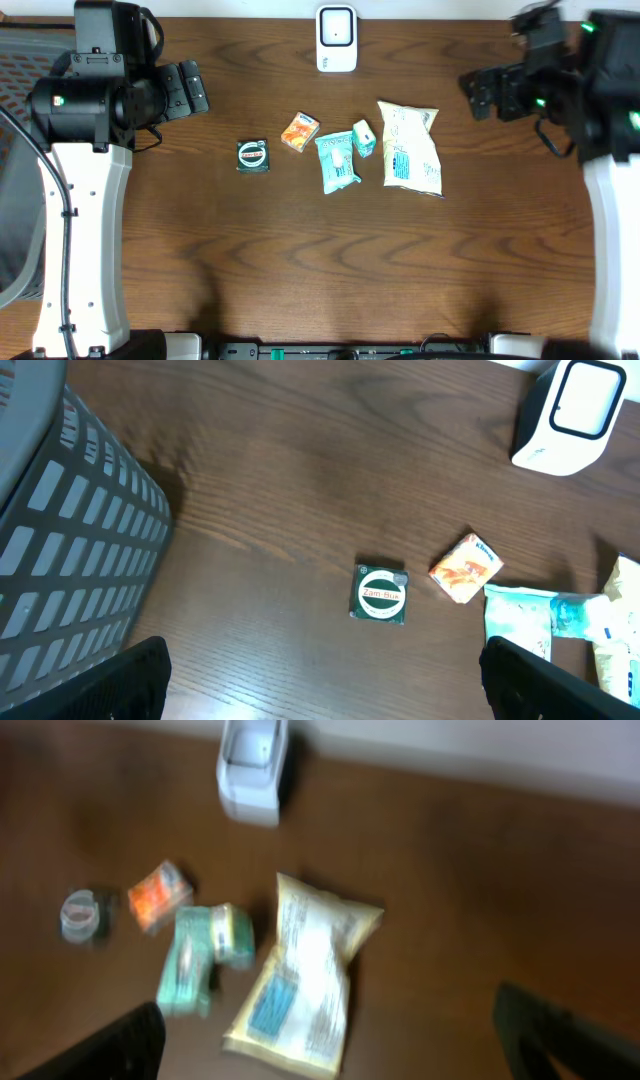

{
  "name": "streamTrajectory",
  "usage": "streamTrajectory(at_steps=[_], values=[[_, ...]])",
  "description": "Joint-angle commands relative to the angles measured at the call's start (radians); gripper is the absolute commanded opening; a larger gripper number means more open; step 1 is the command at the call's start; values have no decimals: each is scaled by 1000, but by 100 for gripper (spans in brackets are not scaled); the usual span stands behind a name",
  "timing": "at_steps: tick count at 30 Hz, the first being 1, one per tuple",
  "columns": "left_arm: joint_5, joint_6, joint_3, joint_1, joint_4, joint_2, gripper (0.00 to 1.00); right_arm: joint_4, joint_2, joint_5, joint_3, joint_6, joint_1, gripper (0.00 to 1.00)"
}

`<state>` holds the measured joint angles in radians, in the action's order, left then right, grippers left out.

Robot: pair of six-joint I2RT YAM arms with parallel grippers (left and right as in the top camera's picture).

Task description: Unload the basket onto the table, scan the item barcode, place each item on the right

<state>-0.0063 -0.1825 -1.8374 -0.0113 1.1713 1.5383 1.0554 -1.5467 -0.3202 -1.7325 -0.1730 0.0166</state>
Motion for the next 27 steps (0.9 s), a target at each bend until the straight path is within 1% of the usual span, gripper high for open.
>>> streamTrajectory(at_steps=[1,4,10,13,16,20,23,25,27], values=[[-5,3,1,0,3,5,98,72,-82,-34,-32,-32,2,99],[-5,3,1,0,3,5,98,122,-175,-48,-32,-23,2,99],[-5,3,1,0,3,5,98,111,-346,-22,-32,-6,6,99],[-5,3,1,0,3,5,98,84,-436,-39,-32,17,16,99],[-5,3,1,0,2,5,98,34,-546,-187,-32,10,47,98],[-5,3,1,0,3,5,98,14,-634,-389,-32,-60,82,89],[-5,3,1,0,3,5,98,14,-702,-423,-32,-72,85,85],[-5,3,1,0,3,5,98,14,-737,-427,-32,-71,80,75],[-5,3,1,0,3,5,98,15,-769,-431,-32,-71,72,60]])
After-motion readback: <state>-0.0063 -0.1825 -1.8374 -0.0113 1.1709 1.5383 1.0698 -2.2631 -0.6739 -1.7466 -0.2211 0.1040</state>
